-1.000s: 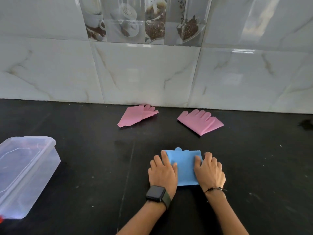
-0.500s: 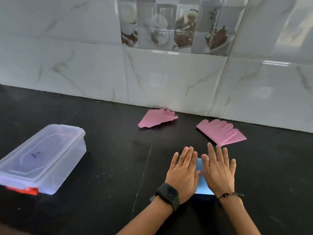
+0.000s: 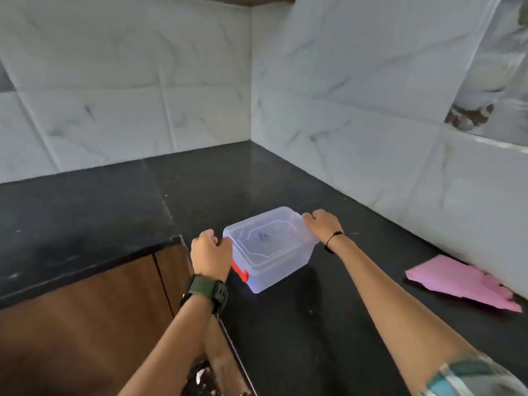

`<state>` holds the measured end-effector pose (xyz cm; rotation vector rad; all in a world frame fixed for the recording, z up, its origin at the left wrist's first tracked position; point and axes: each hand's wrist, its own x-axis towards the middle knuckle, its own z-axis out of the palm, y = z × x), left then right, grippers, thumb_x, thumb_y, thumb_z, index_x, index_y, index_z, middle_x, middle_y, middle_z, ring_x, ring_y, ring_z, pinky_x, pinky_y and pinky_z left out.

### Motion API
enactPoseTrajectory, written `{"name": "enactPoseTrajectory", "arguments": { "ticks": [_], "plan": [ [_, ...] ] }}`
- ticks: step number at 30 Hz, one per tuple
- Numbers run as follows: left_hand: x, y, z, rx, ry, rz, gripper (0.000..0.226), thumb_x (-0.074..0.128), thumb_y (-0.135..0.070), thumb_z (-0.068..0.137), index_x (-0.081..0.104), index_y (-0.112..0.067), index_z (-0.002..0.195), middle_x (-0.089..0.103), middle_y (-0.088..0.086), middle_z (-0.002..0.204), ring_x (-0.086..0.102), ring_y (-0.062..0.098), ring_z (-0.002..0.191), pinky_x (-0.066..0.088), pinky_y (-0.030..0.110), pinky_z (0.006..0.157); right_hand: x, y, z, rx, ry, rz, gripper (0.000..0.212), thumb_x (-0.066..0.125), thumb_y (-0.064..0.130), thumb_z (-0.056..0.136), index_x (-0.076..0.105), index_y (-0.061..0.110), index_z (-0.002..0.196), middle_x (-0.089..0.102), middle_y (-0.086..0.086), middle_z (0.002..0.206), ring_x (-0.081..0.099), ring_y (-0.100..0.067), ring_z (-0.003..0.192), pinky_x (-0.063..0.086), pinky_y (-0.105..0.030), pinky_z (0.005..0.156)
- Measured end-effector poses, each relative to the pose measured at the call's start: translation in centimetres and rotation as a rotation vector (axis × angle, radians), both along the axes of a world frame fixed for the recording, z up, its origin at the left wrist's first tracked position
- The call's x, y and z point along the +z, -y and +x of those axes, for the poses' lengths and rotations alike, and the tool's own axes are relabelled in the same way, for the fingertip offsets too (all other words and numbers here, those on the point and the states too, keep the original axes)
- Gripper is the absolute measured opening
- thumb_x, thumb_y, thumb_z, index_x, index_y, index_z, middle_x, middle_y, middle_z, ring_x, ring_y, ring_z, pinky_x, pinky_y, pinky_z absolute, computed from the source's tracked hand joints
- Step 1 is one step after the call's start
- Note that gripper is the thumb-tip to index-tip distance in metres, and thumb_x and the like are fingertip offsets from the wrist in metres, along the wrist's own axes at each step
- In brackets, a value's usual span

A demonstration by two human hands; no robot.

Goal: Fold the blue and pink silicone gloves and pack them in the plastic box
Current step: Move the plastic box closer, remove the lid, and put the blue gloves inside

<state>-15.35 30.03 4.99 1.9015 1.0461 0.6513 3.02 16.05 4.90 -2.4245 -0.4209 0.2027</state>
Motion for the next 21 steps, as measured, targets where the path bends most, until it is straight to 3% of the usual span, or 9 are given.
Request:
{"name": "enactPoseTrajectory", "arguments": {
  "ticks": [2,5,6,8,10,12,15,18,21],
  "plan": [
    [-1.2,-0.9,0.6,0.025,-0.072,-0.147,0.031,0.056,-0.018,0.084,0.049,0.002,0.062,0.053,0.013,0.063,0.051,0.04,0.079,0.04,0.036,0.069,-0.5,-1.4,1.3,-0.011,-0.06,-0.061,0.038,0.043,0.025,0.092,0.033,0.015,0.057,0.038,0.0,0.062,0.042,-0.021,0.062,0.033,-0.027,0.055],
    [-2.6,-1.3,2.0,0.036,-0.032,-0.421,0.034,0.059,-0.018,0.082,0.054,0.015,0.082,0.063,0.037,0.098,0.062,0.045,0.097,0.05,0.045,0.075,-1.2,-2.4,2.1,-0.039,-0.103,-0.066,0.035,0.046,0.015,0.087,0.034,0.012,0.055,0.038,-0.001,0.06,0.035,-0.017,0.051,0.026,-0.024,0.045],
    [-3.0,-1.4,2.5,0.023,0.03,-0.514,0.036,0.06,-0.013,0.081,0.053,0.022,0.091,0.062,0.039,0.093,0.063,0.045,0.093,0.051,0.047,0.076,-1.4,-2.6,2.3,-0.044,-0.097,-0.058,0.035,0.046,0.013,0.086,0.033,0.012,0.053,0.038,-0.001,0.058,0.033,-0.016,0.049,0.025,-0.024,0.045],
    [-3.0,-1.0,3.0,0.005,0.099,-0.602,0.021,0.06,-0.003,0.08,0.053,0.015,0.087,0.057,0.021,0.071,0.059,0.033,0.074,0.052,0.04,0.072,-1.4,-2.6,2.3,-0.052,-0.08,-0.048,0.038,0.047,0.011,0.085,0.032,0.012,0.05,0.039,-0.002,0.056,0.033,-0.017,0.047,0.025,-0.023,0.044],
    [-2.5,-0.5,3.2,-0.005,0.022,-0.534,0.01,0.06,-0.004,0.079,0.052,0.003,0.079,0.051,0.009,0.064,0.052,0.024,0.06,0.046,0.027,0.056,-1.0,-2.0,2.2,-0.057,-0.064,-0.072,0.037,0.049,0.012,0.086,0.035,0.01,0.051,0.042,-0.003,0.056,0.039,-0.019,0.049,0.029,-0.023,0.043],
    [-1.8,0.0,3.6,-0.032,-0.034,-0.431,0.009,0.058,-0.006,0.08,0.054,0.001,0.083,0.053,0.008,0.07,0.051,0.022,0.06,0.039,0.023,0.049,-0.3,-0.3,2.0,-0.082,-0.036,-0.091,0.036,0.051,0.015,0.087,0.038,0.01,0.053,0.044,-0.004,0.057,0.045,-0.021,0.052,0.031,-0.024,0.043],
    [-0.4,1.6,5.2,-0.143,-0.111,-0.291,0.01,0.056,-0.006,0.082,0.052,-0.001,0.075,0.053,0.008,0.071,0.053,0.025,0.069,0.042,0.027,0.06,1.1,4.4,1.3,-0.149,0.017,-0.137,0.038,0.056,0.018,0.085,0.039,0.011,0.052,0.044,-0.002,0.054,0.041,-0.016,0.047,0.028,-0.023,0.041],
    [0.4,4.4,7.6,-0.309,-0.179,-0.207,0.027,0.056,-0.007,0.084,0.045,-0.006,0.06,0.047,0.004,0.061,0.051,0.024,0.066,0.041,0.027,0.06,2.3,10.8,-0.5,-0.274,0.022,-0.15,0.038,0.06,0.02,0.082,0.039,0.011,0.052,0.044,-0.002,0.053,0.043,-0.018,0.047,0.028,-0.022,0.041],
    [0.6,8.0,9.5,-0.476,-0.269,-0.126,0.033,0.056,-0.014,0.086,0.044,-0.005,0.056,0.047,0.007,0.061,0.05,0.027,0.072,0.038,0.029,0.065,2.3,16.7,-2.7,-0.358,-0.049,-0.106,0.032,0.063,0.021,0.08,0.045,0.008,0.057,0.056,-0.011,0.065,0.06,-0.028,0.068,0.048,-0.033,0.055]
  ]
}}
